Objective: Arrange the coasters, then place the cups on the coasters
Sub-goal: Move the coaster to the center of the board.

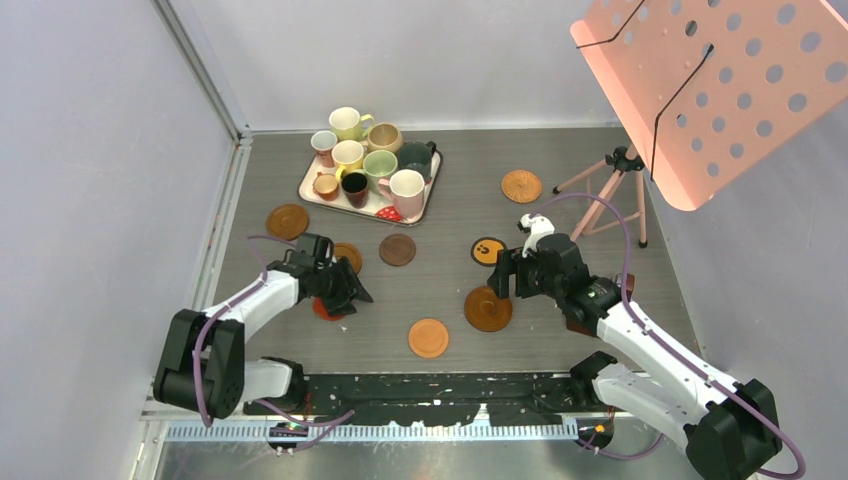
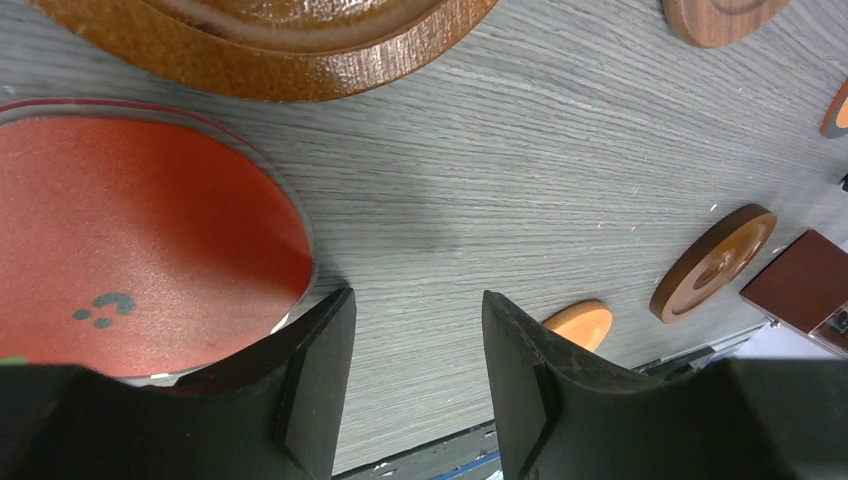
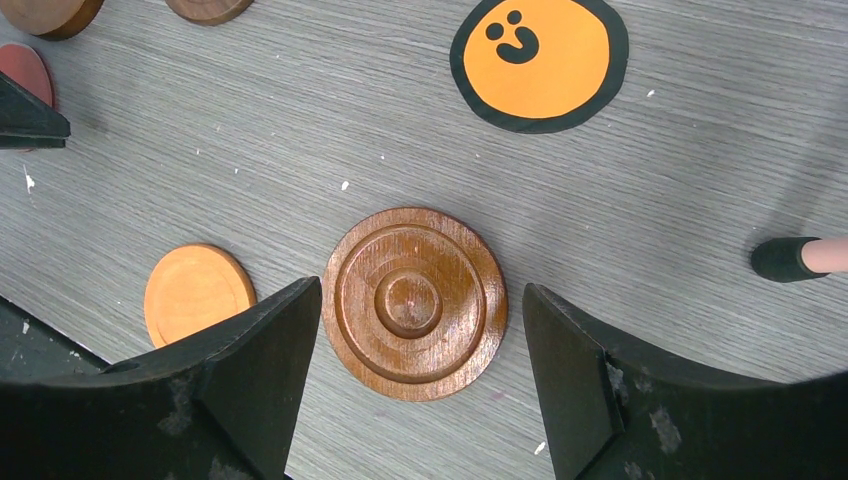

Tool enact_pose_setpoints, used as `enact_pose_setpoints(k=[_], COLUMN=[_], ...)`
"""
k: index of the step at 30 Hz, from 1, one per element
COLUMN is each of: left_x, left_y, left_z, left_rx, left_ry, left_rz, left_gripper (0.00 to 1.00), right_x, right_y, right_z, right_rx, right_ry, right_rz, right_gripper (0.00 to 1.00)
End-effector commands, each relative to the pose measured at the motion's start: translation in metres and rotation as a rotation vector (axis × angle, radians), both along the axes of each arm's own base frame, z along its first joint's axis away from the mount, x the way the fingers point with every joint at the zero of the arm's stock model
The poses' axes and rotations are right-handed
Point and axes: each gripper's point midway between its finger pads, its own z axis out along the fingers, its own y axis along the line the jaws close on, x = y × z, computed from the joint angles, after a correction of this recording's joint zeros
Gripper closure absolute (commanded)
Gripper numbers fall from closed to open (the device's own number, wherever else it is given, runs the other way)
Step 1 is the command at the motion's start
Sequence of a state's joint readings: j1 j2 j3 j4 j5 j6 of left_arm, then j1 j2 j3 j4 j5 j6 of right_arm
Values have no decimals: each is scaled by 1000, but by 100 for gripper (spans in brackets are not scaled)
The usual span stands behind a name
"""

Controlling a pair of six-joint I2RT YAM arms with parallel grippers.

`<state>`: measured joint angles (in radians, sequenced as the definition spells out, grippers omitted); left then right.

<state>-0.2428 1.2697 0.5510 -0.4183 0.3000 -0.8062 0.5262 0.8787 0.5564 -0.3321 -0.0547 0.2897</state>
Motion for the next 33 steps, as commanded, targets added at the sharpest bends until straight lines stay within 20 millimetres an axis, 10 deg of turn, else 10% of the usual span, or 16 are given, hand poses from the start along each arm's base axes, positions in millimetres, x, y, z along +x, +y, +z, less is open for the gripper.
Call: enact_pose_setpoints(k=[1, 18, 33], left_x=[0, 27, 86], left_y=[3, 78, 44], left_z=[-9, 5, 54], left_rx=[29, 290, 85], left_ry=[3, 5, -225], left_rz=[-3, 209, 165], left_gripper=[48, 47, 50], right_x=[4, 2, 3], right_y=[0, -2, 0], right_z=[12, 12, 15], right_rx=[7, 3, 12], right_ry=[-42, -44, -49], right_rz=[-6, -5, -1], right_gripper=[20, 19, 19])
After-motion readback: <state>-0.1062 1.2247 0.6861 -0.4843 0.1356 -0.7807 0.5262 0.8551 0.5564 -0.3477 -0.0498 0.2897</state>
